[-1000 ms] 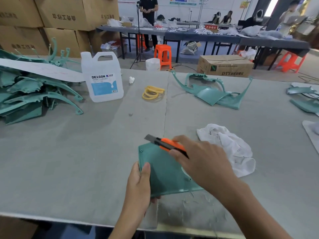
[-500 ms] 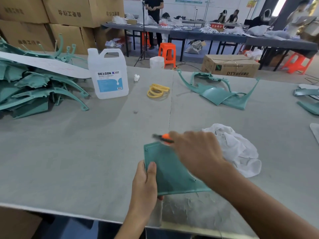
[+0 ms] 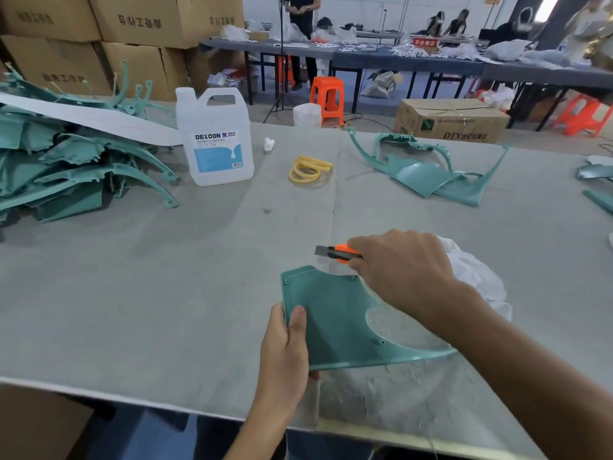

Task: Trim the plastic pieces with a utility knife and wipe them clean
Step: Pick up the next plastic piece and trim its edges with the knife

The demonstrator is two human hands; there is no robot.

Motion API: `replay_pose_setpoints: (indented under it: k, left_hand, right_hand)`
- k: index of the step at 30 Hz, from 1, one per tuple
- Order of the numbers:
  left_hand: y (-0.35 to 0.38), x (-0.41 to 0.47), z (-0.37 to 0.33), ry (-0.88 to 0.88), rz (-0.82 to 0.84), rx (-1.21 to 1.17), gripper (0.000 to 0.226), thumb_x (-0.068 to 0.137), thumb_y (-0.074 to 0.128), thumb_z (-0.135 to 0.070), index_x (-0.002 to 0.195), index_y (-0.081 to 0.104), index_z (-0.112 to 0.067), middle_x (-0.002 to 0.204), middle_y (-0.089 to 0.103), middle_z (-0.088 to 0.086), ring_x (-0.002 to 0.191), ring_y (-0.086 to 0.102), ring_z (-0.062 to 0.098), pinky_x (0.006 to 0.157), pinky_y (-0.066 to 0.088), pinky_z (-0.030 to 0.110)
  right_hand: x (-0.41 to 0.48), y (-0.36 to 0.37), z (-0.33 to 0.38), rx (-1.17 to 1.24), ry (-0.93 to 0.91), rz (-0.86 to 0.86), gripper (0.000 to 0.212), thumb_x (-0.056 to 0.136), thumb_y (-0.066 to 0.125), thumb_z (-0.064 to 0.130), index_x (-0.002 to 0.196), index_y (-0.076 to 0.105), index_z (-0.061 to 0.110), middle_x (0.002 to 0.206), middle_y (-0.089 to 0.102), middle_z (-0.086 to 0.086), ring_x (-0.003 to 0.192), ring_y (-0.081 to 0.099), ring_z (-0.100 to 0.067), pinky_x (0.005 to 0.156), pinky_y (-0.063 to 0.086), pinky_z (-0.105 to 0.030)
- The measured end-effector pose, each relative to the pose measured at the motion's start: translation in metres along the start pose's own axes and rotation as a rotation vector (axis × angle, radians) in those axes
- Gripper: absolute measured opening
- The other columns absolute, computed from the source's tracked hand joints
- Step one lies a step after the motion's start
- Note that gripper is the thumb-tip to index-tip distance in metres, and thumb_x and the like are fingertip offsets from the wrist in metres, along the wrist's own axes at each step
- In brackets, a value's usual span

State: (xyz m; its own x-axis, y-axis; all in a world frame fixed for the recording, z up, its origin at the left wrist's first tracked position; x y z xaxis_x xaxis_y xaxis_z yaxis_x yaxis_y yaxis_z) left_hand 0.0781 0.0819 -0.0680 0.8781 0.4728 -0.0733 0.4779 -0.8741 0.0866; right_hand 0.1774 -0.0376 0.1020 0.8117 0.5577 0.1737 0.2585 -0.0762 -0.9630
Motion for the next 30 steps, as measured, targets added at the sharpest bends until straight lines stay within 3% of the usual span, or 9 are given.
replay_pose_setpoints:
  k: [4, 6, 9, 12, 14, 17, 20, 24, 30]
  left_hand:
    - [0.000, 0.002, -0.001, 0.010, -0.011, 0.009, 0.026, 0.090, 0.047, -0.059, 0.084, 0.058, -0.037, 0.078, 0.065, -0.006, 0.066, 0.065, 0.010, 0.045, 0.048, 0.025]
    - [0.000, 0.002, 0.001, 0.003, -0.002, -0.005, 0.026, 0.091, 0.048, -0.059, 0.085, 0.059, -0.035, 0.078, 0.064, -0.005, 0.067, 0.065, 0.012, 0.045, 0.048, 0.029]
    - [0.000, 0.000, 0.002, 0.000, 0.012, -0.025, 0.026, 0.091, 0.048, -0.058, 0.089, 0.059, -0.035, 0.080, 0.067, -0.003, 0.067, 0.068, 0.017, 0.045, 0.049, 0.032]
    - [0.002, 0.002, 0.002, -0.028, 0.017, -0.069, 0.028, 0.090, 0.051, -0.059, 0.091, 0.060, -0.032, 0.084, 0.068, 0.004, 0.069, 0.069, 0.020, 0.048, 0.051, 0.034]
    - [0.004, 0.002, 0.003, -0.059, 0.020, -0.119, 0.028, 0.090, 0.054, -0.057, 0.092, 0.061, -0.030, 0.083, 0.067, 0.007, 0.067, 0.067, 0.022, 0.046, 0.049, 0.034]
    - [0.003, 0.002, 0.002, -0.099, 0.029, -0.193, 0.023, 0.093, 0.059, -0.051, 0.094, 0.065, -0.028, 0.084, 0.070, 0.007, 0.064, 0.066, 0.020, 0.040, 0.042, 0.027]
    - [0.005, 0.002, -0.001, -0.126, 0.073, -0.306, 0.024, 0.082, 0.073, -0.047, 0.092, 0.073, -0.025, 0.085, 0.074, 0.009, 0.058, 0.064, 0.017, 0.039, 0.042, 0.025]
    - [0.011, 0.000, 0.002, -0.194, 0.141, -0.565, 0.023, 0.070, 0.088, -0.023, 0.090, 0.081, -0.017, 0.088, 0.073, 0.010, 0.063, 0.064, 0.012, 0.053, 0.053, 0.022]
    - [0.026, -0.003, 0.012, -0.316, 0.276, -0.718, 0.037, 0.087, 0.073, -0.021, 0.121, 0.069, -0.006, 0.120, 0.068, 0.020, 0.094, 0.070, 0.023, 0.076, 0.061, 0.032]
  right_hand:
    - [-0.011, -0.003, 0.023, 0.153, -0.094, -0.028, 0.027, 0.102, 0.037, 0.056, 0.110, 0.057, 0.039, 0.071, 0.048, 0.008, 0.067, 0.052, -0.024, 0.049, 0.020, -0.030]
    - [-0.005, 0.009, 0.020, 0.156, -0.077, 0.052, 0.022, 0.103, 0.042, 0.050, 0.110, 0.059, 0.038, 0.073, 0.047, 0.007, 0.073, 0.054, -0.025, 0.051, 0.022, -0.031]
    - [0.010, 0.006, -0.015, 0.040, 0.030, 0.007, 0.021, 0.104, 0.044, 0.043, 0.108, 0.061, 0.033, 0.075, 0.052, 0.007, 0.072, 0.054, -0.023, 0.052, 0.028, -0.030]
    - [0.008, 0.015, -0.023, 0.304, 0.042, 0.024, 0.027, 0.101, 0.043, 0.057, 0.116, 0.060, 0.042, 0.087, 0.066, 0.012, 0.081, 0.062, -0.020, 0.058, 0.038, -0.030]
    - [0.003, 0.026, -0.017, 0.515, 0.049, 0.095, 0.032, 0.093, 0.053, 0.066, 0.117, 0.060, 0.045, 0.089, 0.067, 0.013, 0.085, 0.063, -0.017, 0.064, 0.042, -0.031]
    - [0.001, 0.051, -0.010, 0.656, 0.058, 0.249, 0.036, 0.081, 0.073, 0.061, 0.097, 0.062, 0.030, 0.080, 0.064, 0.007, 0.079, 0.062, -0.019, 0.068, 0.044, -0.033]
    - [0.007, 0.061, -0.015, 0.771, 0.102, 0.224, 0.037, 0.082, 0.077, 0.049, 0.080, 0.055, 0.019, 0.068, 0.057, 0.003, 0.066, 0.056, -0.019, 0.062, 0.040, -0.035]
    - [0.013, 0.063, -0.028, 0.878, 0.188, 0.079, 0.037, 0.084, 0.076, 0.045, 0.078, 0.052, 0.016, 0.066, 0.055, 0.002, 0.065, 0.056, -0.020, 0.061, 0.041, -0.034]
    - [0.018, 0.086, -0.032, 0.987, 0.255, 0.096, 0.036, 0.083, 0.077, 0.043, 0.080, 0.053, 0.017, 0.068, 0.055, -0.002, 0.062, 0.056, -0.023, 0.060, 0.045, -0.038]
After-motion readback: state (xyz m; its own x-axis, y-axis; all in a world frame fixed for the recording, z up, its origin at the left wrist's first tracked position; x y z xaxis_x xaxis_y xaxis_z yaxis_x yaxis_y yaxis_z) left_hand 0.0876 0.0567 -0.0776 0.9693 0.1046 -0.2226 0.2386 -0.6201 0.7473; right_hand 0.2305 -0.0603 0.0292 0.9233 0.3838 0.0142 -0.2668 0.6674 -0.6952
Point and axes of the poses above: each hand's wrist, its own x-axis towards the middle knuckle, its own y-axis out of the palm, z = x × y, the point moved 10 cm from there along x, towards the middle knuckle
